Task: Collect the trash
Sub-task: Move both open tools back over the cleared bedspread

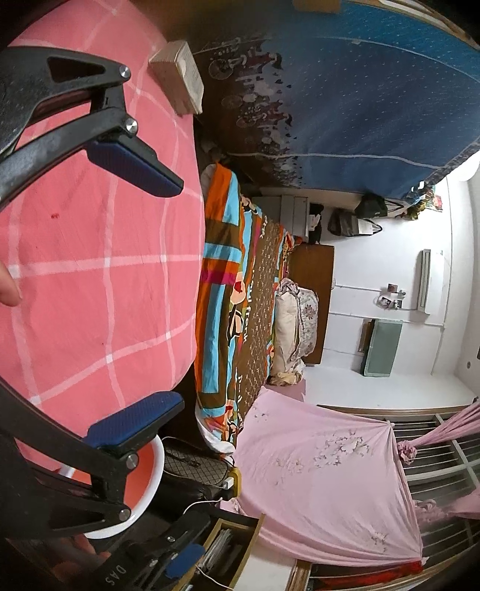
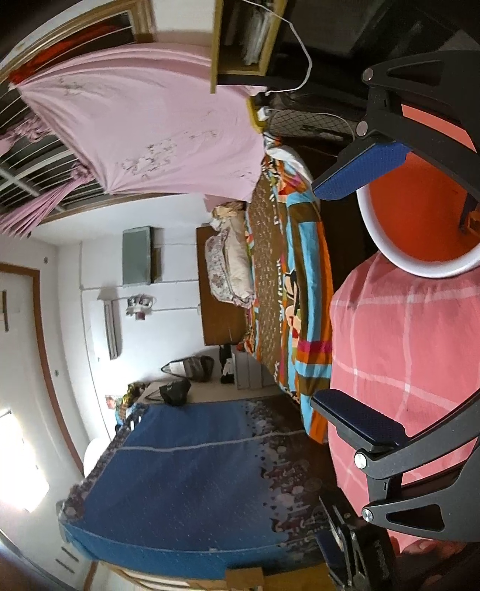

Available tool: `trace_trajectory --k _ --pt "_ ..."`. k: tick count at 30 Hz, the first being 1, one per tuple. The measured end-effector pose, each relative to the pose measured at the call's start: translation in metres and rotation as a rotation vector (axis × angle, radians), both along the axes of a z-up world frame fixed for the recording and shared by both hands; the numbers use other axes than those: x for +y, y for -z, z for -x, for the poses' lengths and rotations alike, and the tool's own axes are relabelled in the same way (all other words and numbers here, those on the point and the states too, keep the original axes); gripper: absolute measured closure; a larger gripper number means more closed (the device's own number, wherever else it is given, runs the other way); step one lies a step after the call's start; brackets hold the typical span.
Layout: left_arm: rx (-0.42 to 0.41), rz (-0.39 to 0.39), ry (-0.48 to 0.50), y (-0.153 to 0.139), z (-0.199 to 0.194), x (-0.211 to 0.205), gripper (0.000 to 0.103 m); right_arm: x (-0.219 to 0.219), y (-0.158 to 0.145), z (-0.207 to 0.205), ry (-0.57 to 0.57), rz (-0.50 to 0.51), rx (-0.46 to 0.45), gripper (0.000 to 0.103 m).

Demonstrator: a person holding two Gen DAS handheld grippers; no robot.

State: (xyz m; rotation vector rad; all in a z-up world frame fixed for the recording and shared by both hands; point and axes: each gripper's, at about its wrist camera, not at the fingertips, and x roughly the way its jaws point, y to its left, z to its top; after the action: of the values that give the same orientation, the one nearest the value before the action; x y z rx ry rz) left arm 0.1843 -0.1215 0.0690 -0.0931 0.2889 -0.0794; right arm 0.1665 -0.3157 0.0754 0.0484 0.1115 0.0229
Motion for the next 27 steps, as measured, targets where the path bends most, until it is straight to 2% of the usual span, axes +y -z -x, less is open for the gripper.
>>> trace_trajectory --k 6,19,27 --pt "-0.035 -0.014 -0.013 -0.002 0.02 0.01 0.012 0.014 0.0 0.012 -0.017 0.027 -0.02 0.0" --pt "-0.033 -0.015 -0.067 0.004 0.046 0.044 0.012 0.018 0.006 0.049 0.001 0.014 -0.058 0.0" --pt "-0.038 -0.001 -0.104 0.007 0.066 0.065 0.012 0.04 0.005 0.068 -0.04 0.057 -0.077 0.0"
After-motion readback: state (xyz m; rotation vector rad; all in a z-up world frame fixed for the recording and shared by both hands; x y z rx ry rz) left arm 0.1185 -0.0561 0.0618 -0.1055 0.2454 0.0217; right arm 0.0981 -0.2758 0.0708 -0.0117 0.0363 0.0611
